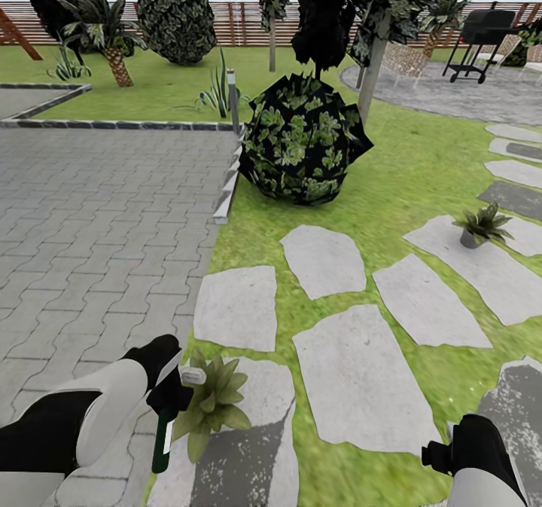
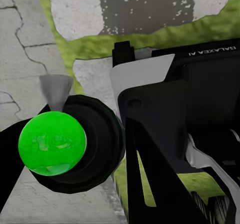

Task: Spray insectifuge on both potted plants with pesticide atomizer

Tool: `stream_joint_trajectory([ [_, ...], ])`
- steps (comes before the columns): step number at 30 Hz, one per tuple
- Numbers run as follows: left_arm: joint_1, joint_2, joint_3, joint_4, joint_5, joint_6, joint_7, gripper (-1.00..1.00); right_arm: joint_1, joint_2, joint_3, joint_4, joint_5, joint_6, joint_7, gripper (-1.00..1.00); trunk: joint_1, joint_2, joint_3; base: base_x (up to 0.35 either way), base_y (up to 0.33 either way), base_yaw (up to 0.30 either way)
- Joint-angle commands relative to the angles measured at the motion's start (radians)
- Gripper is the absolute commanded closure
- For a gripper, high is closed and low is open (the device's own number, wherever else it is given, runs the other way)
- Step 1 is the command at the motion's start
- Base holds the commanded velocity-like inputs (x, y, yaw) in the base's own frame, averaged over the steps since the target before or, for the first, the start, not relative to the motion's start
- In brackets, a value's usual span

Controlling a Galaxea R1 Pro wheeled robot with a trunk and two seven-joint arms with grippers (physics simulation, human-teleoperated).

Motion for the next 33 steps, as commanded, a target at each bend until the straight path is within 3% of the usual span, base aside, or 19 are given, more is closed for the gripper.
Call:
stream_joint_trajectory([
  [1, 0.0, 0.0, 0.002, -0.001, -0.011, 0.003, -0.009, 1.0, -0.001, 0.001, -0.004, -0.002, 0.01, 0.0, 0.01, -1.0, 0.0, -0.001, -0.002, 0.0, 0.0, 0.0],
  [16, -0.001, 0.0, 0.0, -0.001, -0.011, 0.003, -0.009, 1.0, -0.001, 0.001, -0.004, -0.002, 0.01, 0.0, 0.009, -1.0, 0.0, -0.001, -0.003, 0.181, 0.0, 0.0],
  [33, 0.0, 0.0, 0.0, -0.001, -0.011, 0.003, -0.009, 1.0, -0.001, 0.001, -0.004, -0.002, 0.01, 0.001, 0.01, -1.0, 0.0, -0.001, -0.016, 0.008, 0.0, 0.0],
])
